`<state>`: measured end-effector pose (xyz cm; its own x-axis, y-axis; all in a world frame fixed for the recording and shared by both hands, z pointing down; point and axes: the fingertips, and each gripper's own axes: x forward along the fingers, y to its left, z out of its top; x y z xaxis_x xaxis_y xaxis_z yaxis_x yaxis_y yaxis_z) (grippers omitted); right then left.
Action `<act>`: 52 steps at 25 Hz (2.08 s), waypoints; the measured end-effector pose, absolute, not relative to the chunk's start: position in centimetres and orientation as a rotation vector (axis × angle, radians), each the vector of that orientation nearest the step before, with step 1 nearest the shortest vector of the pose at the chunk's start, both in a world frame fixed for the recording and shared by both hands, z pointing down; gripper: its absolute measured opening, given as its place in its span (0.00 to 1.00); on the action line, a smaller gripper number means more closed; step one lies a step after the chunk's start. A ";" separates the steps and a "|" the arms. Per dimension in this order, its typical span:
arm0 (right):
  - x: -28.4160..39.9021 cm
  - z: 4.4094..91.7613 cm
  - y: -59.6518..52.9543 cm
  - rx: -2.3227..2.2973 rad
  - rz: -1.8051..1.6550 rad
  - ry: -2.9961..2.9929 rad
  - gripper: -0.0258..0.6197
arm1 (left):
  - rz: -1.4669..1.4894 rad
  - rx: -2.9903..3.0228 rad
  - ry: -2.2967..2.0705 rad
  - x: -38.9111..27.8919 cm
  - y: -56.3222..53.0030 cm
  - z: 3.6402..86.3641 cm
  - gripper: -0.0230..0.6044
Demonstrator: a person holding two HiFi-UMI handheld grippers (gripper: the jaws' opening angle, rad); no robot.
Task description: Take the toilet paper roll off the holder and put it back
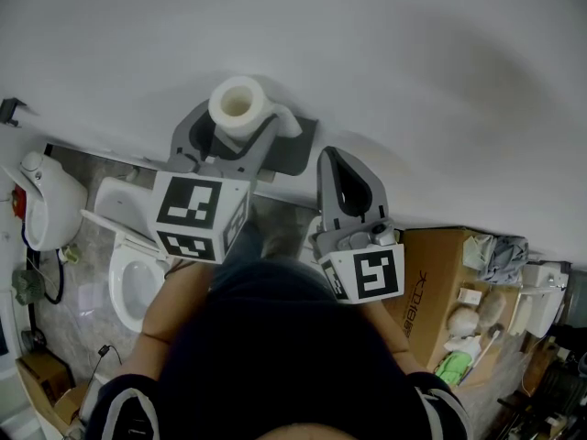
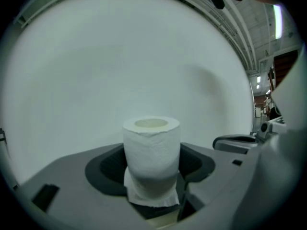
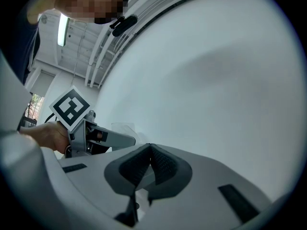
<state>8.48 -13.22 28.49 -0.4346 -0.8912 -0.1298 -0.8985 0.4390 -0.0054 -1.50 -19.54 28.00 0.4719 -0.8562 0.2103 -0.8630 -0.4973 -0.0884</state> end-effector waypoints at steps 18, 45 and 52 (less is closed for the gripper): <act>7.7 27.5 -13.0 -1.572 0.130 2.561 0.06 | 0.246 2.694 -1.671 -4.5 -18.0 23.5 0.52; 6.9 28.0 -12.9 -1.580 0.129 2.568 0.06 | 0.119 2.635 -1.836 -10.2 -16.7 19.7 0.52; 6.5 28.1 -13.4 -1.585 0.126 2.575 0.06 | 0.126 2.595 -1.897 -12.3 -17.1 19.7 0.52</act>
<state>6.54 -13.36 28.08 -0.4467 -0.8835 -0.1408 -0.8930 0.4499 0.0104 -12.31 -17.12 19.65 0.3026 -0.9529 0.0189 -0.9470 -0.3029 -0.1069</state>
